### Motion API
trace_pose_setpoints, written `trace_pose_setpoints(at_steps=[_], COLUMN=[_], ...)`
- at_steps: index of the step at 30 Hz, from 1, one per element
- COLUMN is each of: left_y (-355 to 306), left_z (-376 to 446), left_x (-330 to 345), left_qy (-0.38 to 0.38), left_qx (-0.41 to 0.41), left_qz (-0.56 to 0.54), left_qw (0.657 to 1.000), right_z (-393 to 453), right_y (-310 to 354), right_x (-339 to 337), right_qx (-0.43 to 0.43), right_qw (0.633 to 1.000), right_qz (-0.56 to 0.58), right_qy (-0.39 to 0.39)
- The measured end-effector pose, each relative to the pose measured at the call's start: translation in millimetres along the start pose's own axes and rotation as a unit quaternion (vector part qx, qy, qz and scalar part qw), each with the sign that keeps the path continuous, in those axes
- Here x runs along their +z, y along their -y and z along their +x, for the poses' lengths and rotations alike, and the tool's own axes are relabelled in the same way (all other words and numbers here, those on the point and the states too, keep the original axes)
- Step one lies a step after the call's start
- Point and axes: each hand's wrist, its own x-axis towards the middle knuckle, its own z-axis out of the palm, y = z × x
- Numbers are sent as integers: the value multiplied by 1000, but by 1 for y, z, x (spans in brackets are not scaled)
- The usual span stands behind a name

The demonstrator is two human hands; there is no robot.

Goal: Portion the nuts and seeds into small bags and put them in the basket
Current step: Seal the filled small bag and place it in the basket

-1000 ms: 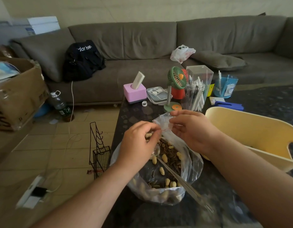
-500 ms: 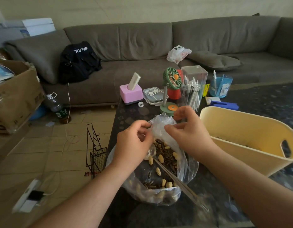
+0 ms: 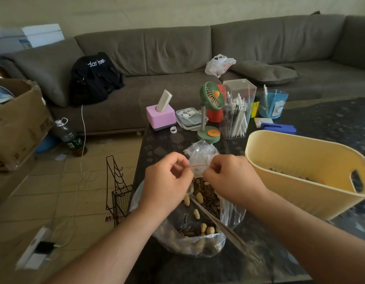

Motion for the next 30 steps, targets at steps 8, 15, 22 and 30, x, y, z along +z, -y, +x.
trace_pose_setpoints(at_steps=[8, 15, 22, 30], left_y=[7, 8, 13, 17], left_z=[6, 2, 6, 6], left_x=[-5, 1, -3, -4], left_qy=[187, 231, 202, 160], left_qx=[169, 96, 81, 88], left_qz=[146, 82, 84, 96], left_qw=[957, 965, 972, 978], right_z=[3, 4, 8, 9], right_y=[4, -4, -10, -10], right_x=[-14, -22, -23, -19], right_qx=[62, 77, 79, 61], right_qw=[974, 925, 956, 959], right_qz=[161, 240, 191, 250], right_qy=[149, 283, 210, 121])
